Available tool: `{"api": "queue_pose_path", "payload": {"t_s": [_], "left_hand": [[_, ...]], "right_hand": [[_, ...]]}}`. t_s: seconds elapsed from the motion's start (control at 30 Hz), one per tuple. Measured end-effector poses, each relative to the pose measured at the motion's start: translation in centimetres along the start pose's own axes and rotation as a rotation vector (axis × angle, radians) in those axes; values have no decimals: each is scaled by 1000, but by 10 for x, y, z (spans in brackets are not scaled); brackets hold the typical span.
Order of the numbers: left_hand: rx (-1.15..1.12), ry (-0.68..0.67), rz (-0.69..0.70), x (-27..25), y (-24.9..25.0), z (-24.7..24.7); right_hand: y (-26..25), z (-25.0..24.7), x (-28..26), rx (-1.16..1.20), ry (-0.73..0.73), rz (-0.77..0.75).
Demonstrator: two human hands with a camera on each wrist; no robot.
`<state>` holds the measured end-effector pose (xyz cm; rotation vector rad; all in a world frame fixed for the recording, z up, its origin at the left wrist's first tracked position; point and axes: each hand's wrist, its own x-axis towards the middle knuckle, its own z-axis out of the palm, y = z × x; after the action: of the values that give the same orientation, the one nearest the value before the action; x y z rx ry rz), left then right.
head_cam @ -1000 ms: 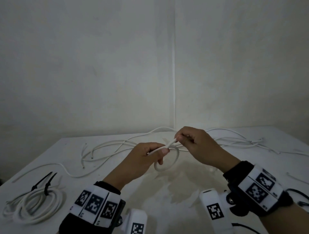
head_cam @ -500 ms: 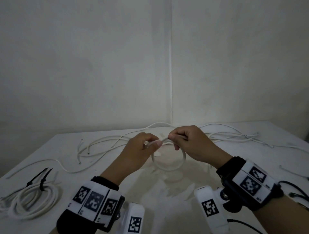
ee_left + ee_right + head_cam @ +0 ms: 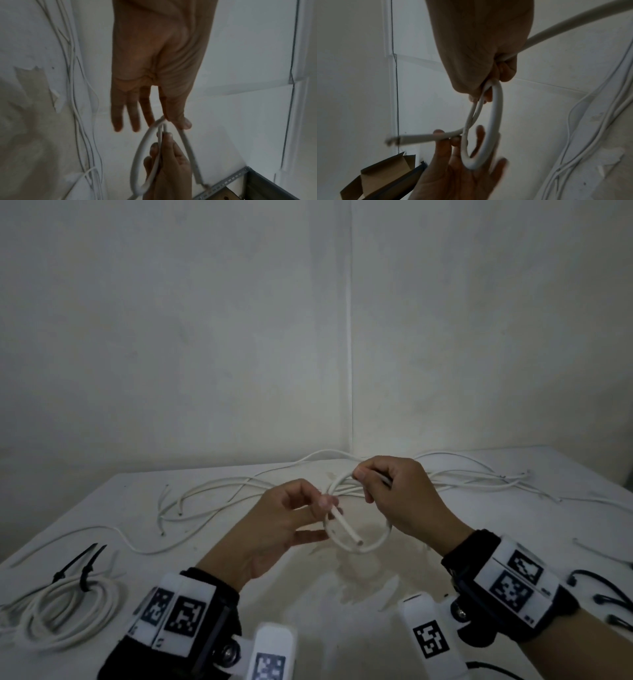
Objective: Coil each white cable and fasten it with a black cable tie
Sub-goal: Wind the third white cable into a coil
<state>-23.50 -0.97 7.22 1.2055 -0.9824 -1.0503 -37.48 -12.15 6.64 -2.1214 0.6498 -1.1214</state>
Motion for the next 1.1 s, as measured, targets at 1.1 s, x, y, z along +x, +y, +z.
{"api": "queue_pose_path", "payload": {"t_s": [1.1], "left_hand": [[708, 87, 344, 5, -7, 5]], "right_hand": [[-1, -7, -2, 156, -48, 106]]}}
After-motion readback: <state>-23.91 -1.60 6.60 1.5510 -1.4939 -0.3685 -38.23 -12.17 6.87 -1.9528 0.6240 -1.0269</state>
